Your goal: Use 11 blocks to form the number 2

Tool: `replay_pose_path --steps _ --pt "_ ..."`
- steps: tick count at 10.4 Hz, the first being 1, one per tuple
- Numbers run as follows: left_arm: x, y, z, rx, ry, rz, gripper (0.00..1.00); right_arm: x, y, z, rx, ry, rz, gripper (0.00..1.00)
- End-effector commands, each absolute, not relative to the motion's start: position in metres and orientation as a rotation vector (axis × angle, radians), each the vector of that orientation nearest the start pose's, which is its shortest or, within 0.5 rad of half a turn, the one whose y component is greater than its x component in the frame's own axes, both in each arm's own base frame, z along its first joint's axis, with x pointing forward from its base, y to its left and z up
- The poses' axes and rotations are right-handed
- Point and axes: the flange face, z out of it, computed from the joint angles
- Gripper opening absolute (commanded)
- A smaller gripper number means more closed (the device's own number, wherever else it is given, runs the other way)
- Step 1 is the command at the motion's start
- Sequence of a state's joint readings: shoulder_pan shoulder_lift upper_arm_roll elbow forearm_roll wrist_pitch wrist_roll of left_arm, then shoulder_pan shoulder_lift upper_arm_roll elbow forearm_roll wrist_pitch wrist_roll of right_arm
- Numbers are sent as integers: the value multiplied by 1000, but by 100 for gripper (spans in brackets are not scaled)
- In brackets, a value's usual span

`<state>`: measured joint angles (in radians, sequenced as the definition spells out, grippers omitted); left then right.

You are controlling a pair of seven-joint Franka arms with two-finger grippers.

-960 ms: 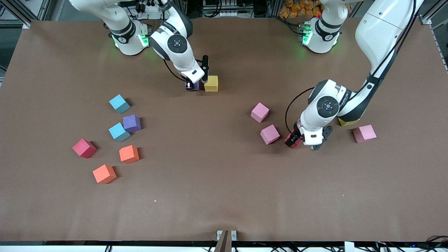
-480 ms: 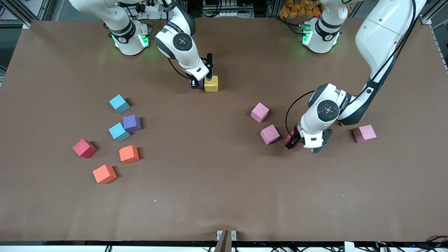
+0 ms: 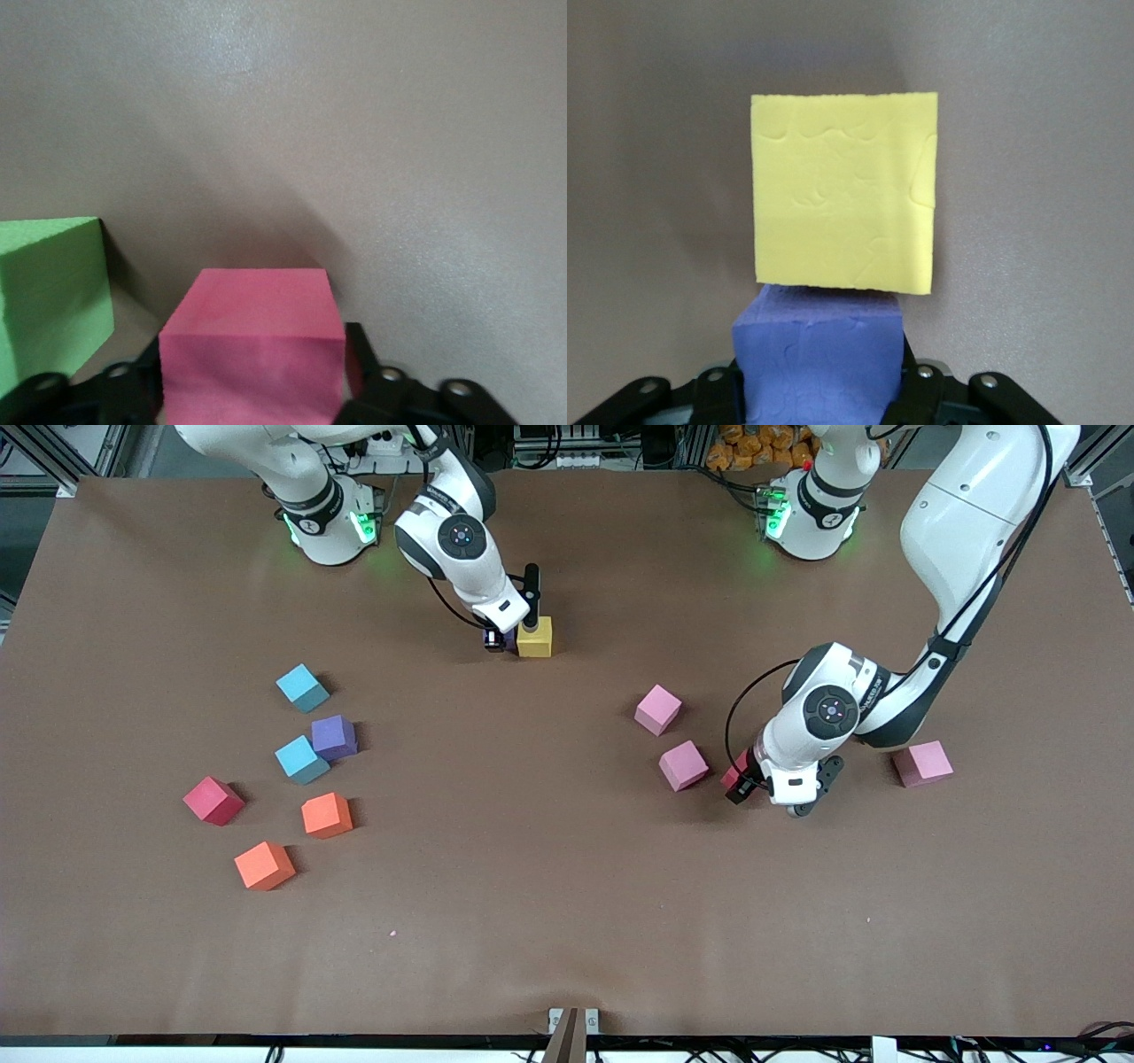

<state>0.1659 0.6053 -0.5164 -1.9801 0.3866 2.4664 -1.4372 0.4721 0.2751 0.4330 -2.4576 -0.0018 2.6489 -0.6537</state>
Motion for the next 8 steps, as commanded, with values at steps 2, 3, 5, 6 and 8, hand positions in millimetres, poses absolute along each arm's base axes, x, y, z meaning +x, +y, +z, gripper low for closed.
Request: replay_pose_path --steps 2,3,5,6,8 --pt "574 -203 198 -2863 -1315 36 46 289 380 194 -2186 -2115 81 27" --pt "574 -198 207 -2828 -1316 49 46 290 378 194 -2189 -2112 85 27" --pt "571 -195 229 -2745 -1385 47 46 291 378 193 -2196 -2102 84 27" --pt "570 -198 236 -2707 -1448 29 46 291 378 193 -2222 -2076 85 27" --pt "565 -210 248 -2666 -1520 27 46 291 379 193 -2226 -2073 86 27"
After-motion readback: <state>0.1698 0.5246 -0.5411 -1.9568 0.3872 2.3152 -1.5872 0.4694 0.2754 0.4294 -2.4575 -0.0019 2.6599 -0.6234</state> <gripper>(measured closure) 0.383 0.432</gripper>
